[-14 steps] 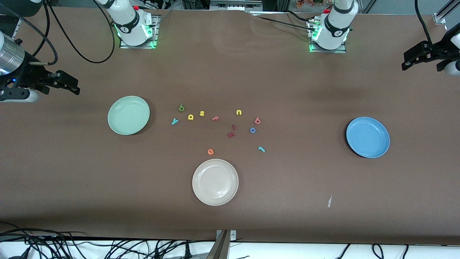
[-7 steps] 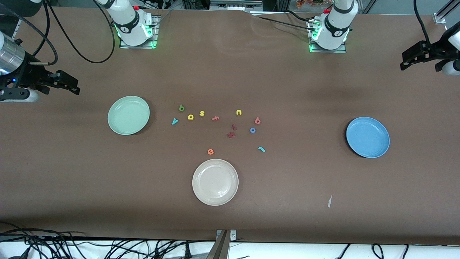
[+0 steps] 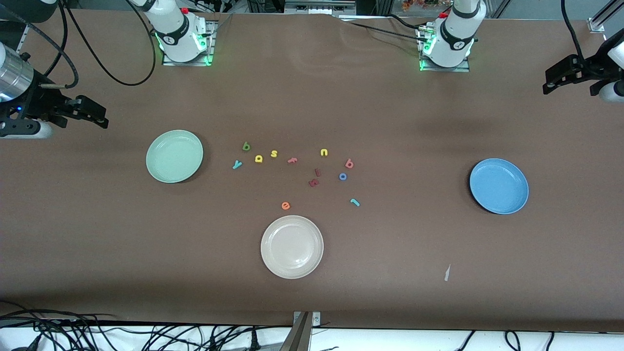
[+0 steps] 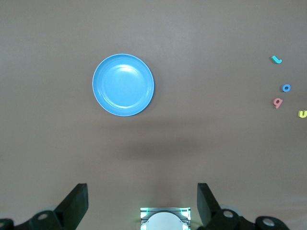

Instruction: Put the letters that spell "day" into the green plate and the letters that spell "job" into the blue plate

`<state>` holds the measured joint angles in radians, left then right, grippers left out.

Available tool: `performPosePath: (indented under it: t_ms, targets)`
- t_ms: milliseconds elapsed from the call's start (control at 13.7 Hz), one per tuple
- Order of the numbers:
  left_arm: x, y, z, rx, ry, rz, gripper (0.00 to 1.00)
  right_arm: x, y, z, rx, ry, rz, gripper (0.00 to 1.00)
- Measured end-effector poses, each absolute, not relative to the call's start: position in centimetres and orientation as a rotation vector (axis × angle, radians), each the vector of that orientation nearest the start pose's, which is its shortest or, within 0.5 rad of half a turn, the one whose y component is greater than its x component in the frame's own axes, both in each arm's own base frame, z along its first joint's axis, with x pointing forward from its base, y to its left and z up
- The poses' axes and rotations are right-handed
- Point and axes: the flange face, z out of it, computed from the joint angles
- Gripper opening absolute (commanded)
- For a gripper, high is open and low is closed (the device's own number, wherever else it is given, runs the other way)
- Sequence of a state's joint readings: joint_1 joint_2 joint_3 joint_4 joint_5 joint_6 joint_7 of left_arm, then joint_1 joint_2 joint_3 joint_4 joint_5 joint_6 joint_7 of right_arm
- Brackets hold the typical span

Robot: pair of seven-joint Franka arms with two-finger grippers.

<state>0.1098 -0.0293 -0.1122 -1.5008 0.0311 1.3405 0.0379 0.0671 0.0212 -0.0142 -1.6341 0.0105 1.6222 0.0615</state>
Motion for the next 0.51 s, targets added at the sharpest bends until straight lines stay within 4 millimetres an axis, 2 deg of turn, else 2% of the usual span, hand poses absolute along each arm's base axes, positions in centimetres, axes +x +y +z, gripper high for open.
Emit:
performPosePath:
  t_ms: [511]
  targets:
    - [51.91,0.26,65.29,-3.102,0.051,0.224,1.0,56.24,2.93,58.71,-3.133,0.019,0.053,1.0]
